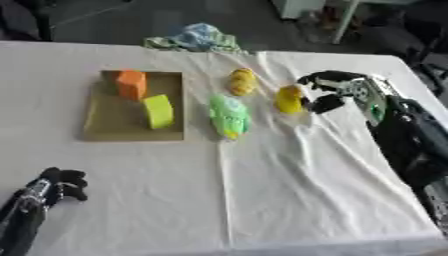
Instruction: Pick up objects on the table and place them in the box.
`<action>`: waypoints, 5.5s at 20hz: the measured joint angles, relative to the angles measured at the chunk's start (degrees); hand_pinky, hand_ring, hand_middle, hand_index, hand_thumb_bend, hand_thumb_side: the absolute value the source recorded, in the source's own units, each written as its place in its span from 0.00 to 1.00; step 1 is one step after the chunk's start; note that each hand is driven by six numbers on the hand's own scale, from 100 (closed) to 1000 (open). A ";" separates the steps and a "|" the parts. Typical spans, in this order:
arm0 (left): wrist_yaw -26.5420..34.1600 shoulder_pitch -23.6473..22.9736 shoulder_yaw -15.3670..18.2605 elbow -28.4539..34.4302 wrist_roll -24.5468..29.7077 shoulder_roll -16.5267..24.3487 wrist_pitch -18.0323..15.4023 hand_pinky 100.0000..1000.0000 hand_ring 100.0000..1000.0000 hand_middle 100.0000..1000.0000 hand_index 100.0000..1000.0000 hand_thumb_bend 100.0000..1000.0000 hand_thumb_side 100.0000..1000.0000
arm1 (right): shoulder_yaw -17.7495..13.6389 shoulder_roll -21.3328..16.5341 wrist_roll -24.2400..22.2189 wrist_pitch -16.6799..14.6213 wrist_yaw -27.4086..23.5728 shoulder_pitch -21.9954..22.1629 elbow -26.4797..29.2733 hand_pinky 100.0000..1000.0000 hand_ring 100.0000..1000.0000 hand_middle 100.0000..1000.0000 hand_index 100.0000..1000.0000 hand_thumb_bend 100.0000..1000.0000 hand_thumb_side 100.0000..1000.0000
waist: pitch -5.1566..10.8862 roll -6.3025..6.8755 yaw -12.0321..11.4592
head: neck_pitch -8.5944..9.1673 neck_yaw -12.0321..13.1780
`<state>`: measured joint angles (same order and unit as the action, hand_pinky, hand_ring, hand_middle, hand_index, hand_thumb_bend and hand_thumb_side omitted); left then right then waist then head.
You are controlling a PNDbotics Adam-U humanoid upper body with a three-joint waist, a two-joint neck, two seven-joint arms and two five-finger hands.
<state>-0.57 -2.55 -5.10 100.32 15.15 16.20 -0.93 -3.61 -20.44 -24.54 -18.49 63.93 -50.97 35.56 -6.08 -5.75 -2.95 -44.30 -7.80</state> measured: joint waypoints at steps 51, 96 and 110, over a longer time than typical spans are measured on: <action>0.58 3.65 -2.55 0.00 2.91 0.00 0.02 0.78 0.49 0.54 0.70 0.00 1.00 | 4.63 26.09 13.60 -8.79 9.85 -8.13 10.97 0.73 0.69 0.74 0.96 0.00 0.17 | -0.72 -0.02 -7.37 | 0.00 -6.60; 0.19 1.11 -0.73 0.15 1.11 0.44 0.03 0.78 0.48 0.53 0.69 0.00 1.00 | 17.47 3.87 -13.53 -10.99 -22.17 2.39 21.57 0.84 0.92 0.99 1.00 0.00 0.44 | -0.96 -0.63 -1.63 | -0.01 -3.90; 0.09 1.07 -0.73 0.16 1.07 0.44 0.06 0.78 0.48 0.53 0.69 0.00 1.00 | 17.55 4.77 -15.64 -8.88 -17.14 2.03 17.96 0.90 1.00 1.00 1.00 0.05 0.58 | -0.84 -0.67 -2.05 | -0.01 -3.98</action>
<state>-0.48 -1.48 -5.83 100.48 16.22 16.65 -0.87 13.94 -15.66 -40.18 -27.37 46.79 -48.94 53.52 -6.92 -6.41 -5.00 -44.31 -11.78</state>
